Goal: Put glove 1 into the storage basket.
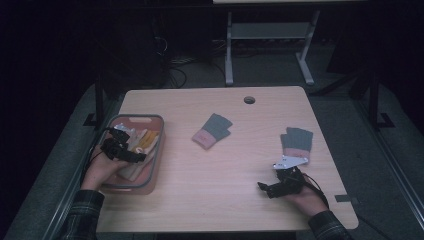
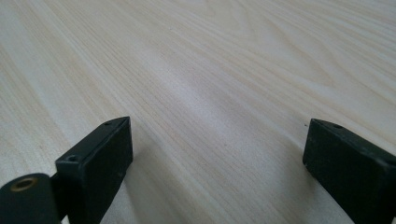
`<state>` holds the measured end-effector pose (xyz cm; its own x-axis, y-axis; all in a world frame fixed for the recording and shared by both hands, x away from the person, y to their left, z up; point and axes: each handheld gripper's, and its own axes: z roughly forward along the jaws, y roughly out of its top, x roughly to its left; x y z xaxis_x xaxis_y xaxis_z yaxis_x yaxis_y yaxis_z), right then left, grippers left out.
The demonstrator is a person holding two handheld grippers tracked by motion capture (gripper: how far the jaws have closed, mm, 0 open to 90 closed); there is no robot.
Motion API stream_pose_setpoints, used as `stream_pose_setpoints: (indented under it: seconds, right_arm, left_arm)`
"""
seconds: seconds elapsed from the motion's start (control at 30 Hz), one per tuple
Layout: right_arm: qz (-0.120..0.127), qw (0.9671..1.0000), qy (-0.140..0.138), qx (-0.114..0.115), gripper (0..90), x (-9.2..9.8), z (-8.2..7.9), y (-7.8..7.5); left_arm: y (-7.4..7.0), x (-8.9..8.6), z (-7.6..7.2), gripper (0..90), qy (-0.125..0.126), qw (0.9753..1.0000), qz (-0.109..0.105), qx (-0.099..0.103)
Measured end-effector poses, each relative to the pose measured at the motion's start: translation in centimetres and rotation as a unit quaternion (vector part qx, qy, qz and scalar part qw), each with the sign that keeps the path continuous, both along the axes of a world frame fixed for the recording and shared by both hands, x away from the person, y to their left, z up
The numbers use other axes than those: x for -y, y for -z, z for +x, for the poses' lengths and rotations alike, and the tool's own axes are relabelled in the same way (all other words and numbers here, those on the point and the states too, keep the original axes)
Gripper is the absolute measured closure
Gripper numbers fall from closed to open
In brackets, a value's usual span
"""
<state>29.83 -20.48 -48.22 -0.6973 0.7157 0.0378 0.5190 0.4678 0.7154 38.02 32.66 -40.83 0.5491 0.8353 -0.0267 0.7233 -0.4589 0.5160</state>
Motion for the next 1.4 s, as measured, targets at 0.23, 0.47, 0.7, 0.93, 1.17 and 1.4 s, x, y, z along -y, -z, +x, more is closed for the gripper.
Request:
stream_pose_setpoints:
  seconds: [0.23, 0.47, 0.7, 0.93, 1.17, 1.4]
  right_arm:
    - [0.000, 1.0000, 0.000, 0.000, 8.2, 0.0, 0.0, 0.0]
    - [0.000, 1.0000, 0.000, 0.000, 8.2, 0.0, 0.0, 0.0]
    - [0.000, 1.0000, 0.000, 0.000, 8.2, 0.0, 0.0, 0.0]
    - [0.001, 1.0000, 0.001, 0.001, 8.2, 0.0, 0.0, 0.0]
    - [0.001, 1.0000, 0.001, 0.001, 8.2, 0.0, 0.0, 0.0]
    - [0.001, 1.0000, 0.001, 0.000, 8.2, 0.0, 0.0, 0.0]
  left_arm:
    - [-2.2, -0.5, -0.4, 12.7, -0.006, 0.9993, -0.014, 0.035]
    - [-3.7, 0.8, -0.9, 12.6, 0.007, 0.9975, -0.045, 0.053]
    - [-4.2, 3.2, -1.3, 13.0, 0.030, 0.9957, -0.069, 0.053]
    - [-4.2, 6.0, -1.8, 13.1, 0.053, 0.9931, -0.086, 0.058]
    - [-3.6, 9.4, -2.4, 13.2, 0.081, 0.9908, -0.093, 0.056]
    - [-3.2, 12.9, -3.3, 13.5, 0.110, 0.9869, -0.103, 0.057]
